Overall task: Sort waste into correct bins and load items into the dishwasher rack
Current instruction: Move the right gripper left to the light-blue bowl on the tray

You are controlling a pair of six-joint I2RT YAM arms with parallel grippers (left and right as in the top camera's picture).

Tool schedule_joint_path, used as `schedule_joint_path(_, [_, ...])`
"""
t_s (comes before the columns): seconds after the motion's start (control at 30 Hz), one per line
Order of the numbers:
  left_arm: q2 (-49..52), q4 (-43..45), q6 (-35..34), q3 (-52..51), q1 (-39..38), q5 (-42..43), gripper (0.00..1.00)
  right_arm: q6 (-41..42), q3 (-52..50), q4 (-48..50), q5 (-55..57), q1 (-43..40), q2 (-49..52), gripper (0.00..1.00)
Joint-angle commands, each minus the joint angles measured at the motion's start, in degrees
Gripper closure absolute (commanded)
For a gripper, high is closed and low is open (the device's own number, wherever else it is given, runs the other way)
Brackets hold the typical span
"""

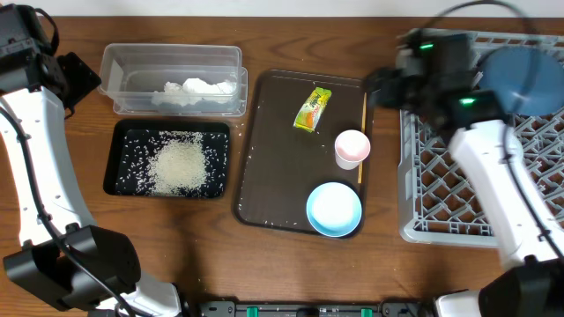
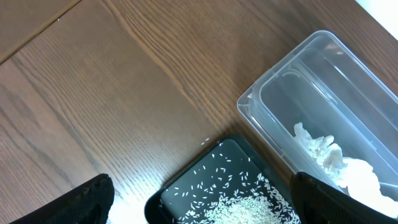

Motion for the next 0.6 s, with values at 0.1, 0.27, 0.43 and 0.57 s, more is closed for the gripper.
schedule_joint_path(0.1, [-0.17,-0.11,-0.11,0.17,0.2,-0.68,0.07,1.36,2.32,-11.26,6.91,14.19,-0.09,0.32])
schedule_joint_path(0.27, [-0.17,-0.11,-0.11,0.17,0.2,-0.68,0.07,7.13,2.43,-22.23,8.0,24.09,0.92,0.34])
schedule_joint_path(0.43, [-0.17,-0.11,-0.11,0.17,0.2,-0.68,0.07,10.64,2.23,-25.03,9.22,33.0,3.78,0.33])
schedule_joint_path(0.57, [-0.17,-0.11,-0.11,0.17,0.2,-0.68,0.07,15.34,2.08,-28.57,18.45,37.7,9.16,0.33])
